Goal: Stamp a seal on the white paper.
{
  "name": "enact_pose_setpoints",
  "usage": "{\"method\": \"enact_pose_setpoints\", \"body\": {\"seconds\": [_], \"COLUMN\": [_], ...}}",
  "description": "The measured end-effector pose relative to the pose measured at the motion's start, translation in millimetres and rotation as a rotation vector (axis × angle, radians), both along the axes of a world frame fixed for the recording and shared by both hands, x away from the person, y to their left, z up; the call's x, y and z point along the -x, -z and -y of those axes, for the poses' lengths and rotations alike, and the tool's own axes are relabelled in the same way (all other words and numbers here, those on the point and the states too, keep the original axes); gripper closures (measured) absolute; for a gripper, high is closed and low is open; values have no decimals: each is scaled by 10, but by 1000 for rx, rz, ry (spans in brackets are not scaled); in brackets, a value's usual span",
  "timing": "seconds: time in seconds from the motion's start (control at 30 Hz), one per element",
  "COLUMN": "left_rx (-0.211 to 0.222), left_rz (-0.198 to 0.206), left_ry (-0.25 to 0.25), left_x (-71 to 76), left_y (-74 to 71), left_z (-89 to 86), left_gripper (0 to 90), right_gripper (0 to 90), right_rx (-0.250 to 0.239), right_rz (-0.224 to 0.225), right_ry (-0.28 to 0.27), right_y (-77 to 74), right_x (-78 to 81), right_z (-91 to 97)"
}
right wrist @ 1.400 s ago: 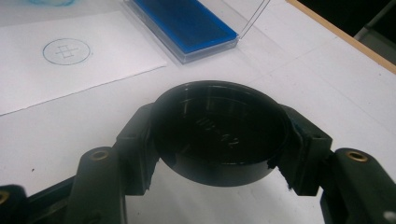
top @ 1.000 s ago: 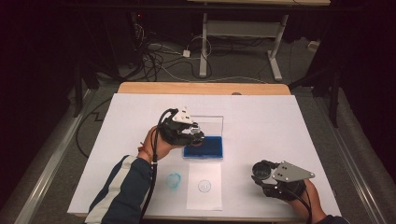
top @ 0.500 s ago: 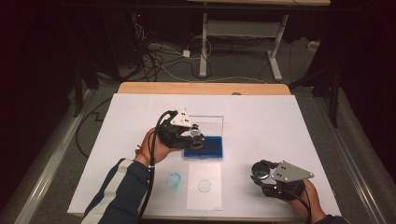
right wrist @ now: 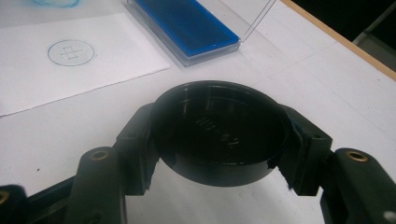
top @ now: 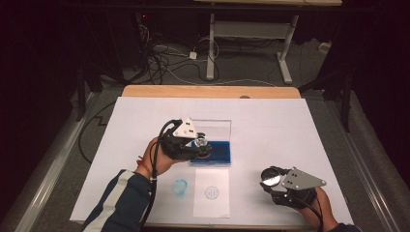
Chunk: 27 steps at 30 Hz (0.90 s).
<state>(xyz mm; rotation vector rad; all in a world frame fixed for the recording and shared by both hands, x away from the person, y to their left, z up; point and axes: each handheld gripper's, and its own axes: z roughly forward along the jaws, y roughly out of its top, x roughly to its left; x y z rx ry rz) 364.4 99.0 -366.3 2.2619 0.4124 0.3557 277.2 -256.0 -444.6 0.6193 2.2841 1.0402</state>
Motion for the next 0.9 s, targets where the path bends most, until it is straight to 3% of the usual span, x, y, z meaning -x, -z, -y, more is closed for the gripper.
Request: {"method": "enact_pose_setpoints", "body": {"seconds": [0.2, 0.43, 0.9], "left_rx": [-35, -61, -46], "left_rz": [11, -2, -25], "left_ry": [17, 57, 111], "left_x": [75, 160, 347], "left_y": [26, 137, 310], "left_z": [24, 100, 145], "left_gripper": [541, 541, 541], "right_gripper": [382, 383, 382], "right_rx": [-3, 0, 7], "right_rz": [3, 0, -3], "right_ry": [-12, -13, -18], "right_y": [-3, 3, 9], "right_x": [8, 12, 21], "right_z": [-5, -4, -17]}}
